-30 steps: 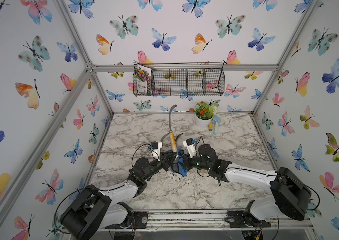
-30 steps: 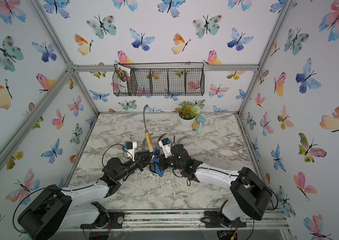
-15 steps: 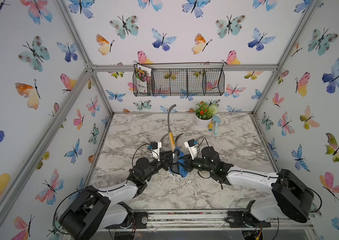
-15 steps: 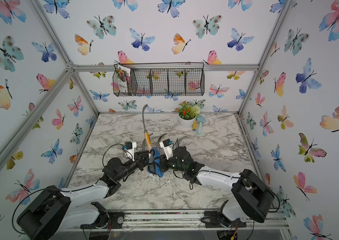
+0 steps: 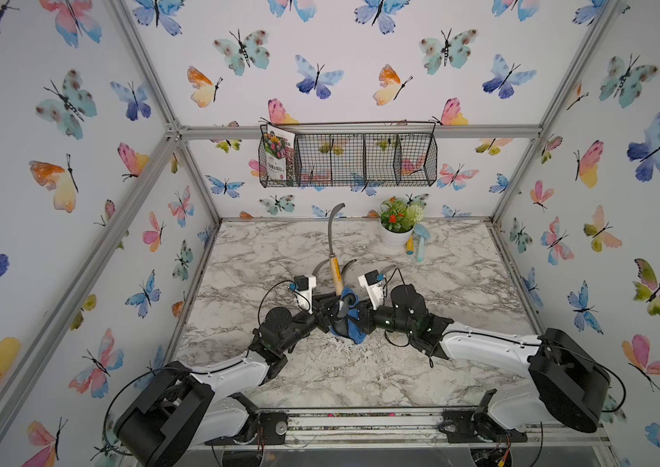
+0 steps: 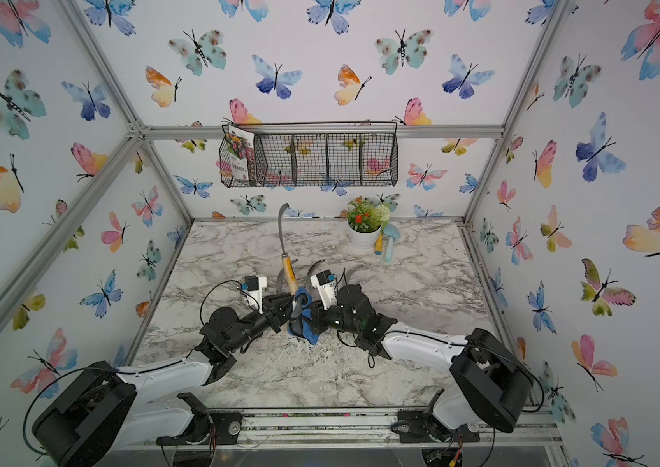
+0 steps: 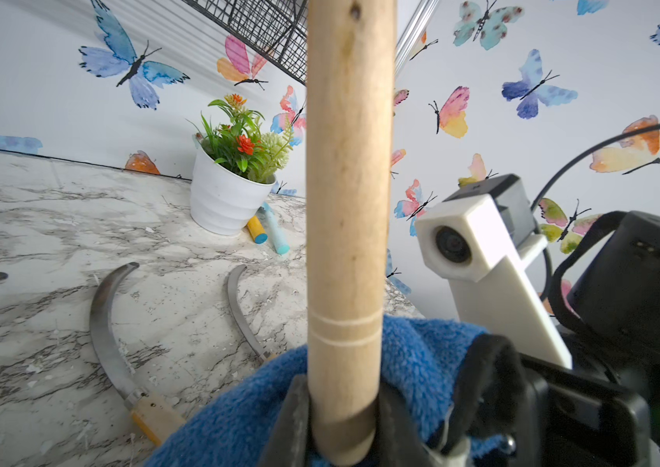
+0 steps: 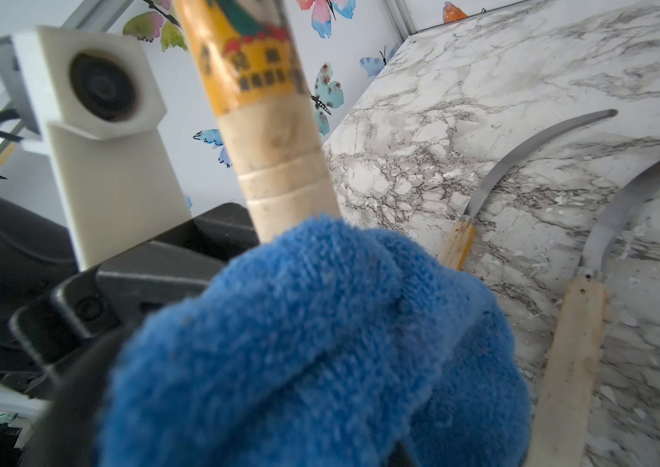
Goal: Wipe small sickles with rags
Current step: Wipe the small sickle.
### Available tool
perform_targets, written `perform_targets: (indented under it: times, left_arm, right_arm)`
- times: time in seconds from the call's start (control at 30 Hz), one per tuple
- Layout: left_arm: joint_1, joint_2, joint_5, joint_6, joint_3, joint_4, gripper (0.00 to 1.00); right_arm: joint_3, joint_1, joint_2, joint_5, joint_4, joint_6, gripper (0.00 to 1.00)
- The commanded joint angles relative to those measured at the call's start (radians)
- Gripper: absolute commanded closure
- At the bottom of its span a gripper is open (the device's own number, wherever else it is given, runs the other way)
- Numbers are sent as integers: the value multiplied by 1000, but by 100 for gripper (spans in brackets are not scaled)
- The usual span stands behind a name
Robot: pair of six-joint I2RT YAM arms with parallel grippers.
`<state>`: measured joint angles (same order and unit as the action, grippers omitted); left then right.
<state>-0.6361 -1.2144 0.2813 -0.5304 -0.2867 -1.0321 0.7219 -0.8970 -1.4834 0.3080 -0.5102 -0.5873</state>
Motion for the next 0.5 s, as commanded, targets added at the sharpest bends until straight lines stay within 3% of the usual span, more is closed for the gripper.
perform_targets:
  times: [0.0, 0.13, 0.33, 0.47]
  left_arm:
    - [-24, -7, 79, 24, -19, 3, 100]
    - [-24, -7, 85, 21, -19, 2, 100]
    - [-27, -9, 88, 21, -20, 2, 100]
    - [-27, -5, 87, 21, -19, 4, 100]
  right_arm:
    - [16, -12, 7, -2, -107, -8, 98]
    - [-95, -14, 142, -67, -204, -9, 98]
    - [56, -16, -1, 4, -96, 4, 98]
    - [-41, -17, 66, -68, -194, 0, 98]
